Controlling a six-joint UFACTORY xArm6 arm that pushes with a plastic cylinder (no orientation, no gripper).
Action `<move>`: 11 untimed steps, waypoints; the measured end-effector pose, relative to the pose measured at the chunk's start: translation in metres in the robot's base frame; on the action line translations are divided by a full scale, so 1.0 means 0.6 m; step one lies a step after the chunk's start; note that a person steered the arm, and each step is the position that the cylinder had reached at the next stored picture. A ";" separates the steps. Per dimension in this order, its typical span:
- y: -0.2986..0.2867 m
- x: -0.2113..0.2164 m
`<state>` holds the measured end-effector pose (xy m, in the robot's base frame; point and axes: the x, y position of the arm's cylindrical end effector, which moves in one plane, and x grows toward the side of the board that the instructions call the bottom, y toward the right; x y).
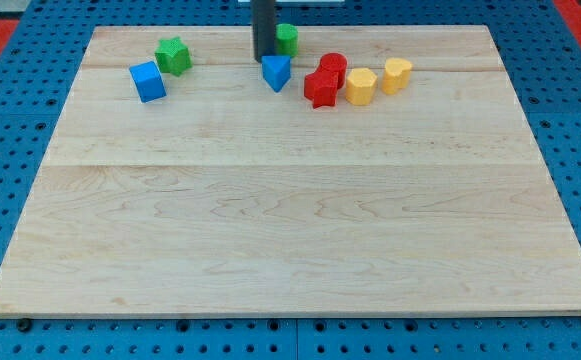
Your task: Keep the blue triangle above the blue cube
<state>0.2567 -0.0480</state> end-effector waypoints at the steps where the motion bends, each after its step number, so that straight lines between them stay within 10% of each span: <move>1: -0.026 0.000; 4: -0.066 0.002; 7: 0.126 0.002; 11: -0.024 0.057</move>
<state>0.2906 -0.0621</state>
